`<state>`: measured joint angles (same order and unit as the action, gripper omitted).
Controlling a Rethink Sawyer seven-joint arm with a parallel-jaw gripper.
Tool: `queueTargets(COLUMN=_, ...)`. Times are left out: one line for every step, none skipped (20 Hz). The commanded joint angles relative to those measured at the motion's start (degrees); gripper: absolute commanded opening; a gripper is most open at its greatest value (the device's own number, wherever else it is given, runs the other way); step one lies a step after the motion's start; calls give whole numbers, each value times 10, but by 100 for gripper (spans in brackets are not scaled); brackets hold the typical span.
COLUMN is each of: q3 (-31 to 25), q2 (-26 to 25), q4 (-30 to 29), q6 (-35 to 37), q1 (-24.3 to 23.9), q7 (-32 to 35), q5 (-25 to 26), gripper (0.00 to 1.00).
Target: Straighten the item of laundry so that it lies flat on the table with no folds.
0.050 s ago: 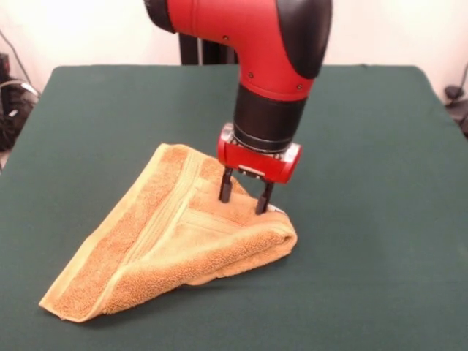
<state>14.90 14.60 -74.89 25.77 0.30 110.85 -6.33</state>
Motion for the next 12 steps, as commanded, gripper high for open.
queueTargets(q3=122, q2=-127, q4=61, q6=205, q1=70, q7=242, q5=-37, gripper=100)
queueTargets(q3=130, q2=-136, q4=70, q6=212, q1=72, q7=248, q5=-39, gripper=100)
queueTargets(q3=137, q2=-146, q4=79, q6=220, q1=74, q7=254, q5=-42, gripper=100)
queueTargets(q3=144, q2=-154, q4=86, q6=225, q1=77, q7=257, q5=-42, gripper=100)
queueTargets(q3=150, q2=-160, q4=91, q6=232, q1=79, q7=260, q5=-42, gripper=100)
queueTargets(q3=150, q2=-165, q4=93, q6=230, q1=79, q7=264, q5=-45, gripper=100)
queueTargets(q3=156, q2=-172, q4=96, q6=227, q1=82, q7=271, q5=-45, gripper=100)
queueTargets(q3=153, q2=-175, q4=95, q6=220, q1=80, q7=271, q5=-46, gripper=100)
queueTargets(q3=149, q2=-178, q4=95, q6=213, q1=78, q7=271, q5=-47, gripper=100)
queueTargets(q3=141, q2=-178, q4=89, q6=190, q1=73, q7=269, q5=-49, gripper=100)
queueTargets(q3=132, q2=-179, q4=84, q6=168, q1=69, q7=266, q5=-51, gripper=100)
queueTargets(q3=109, q2=-174, q4=71, q6=131, q1=56, q7=256, q5=-56, gripper=100)
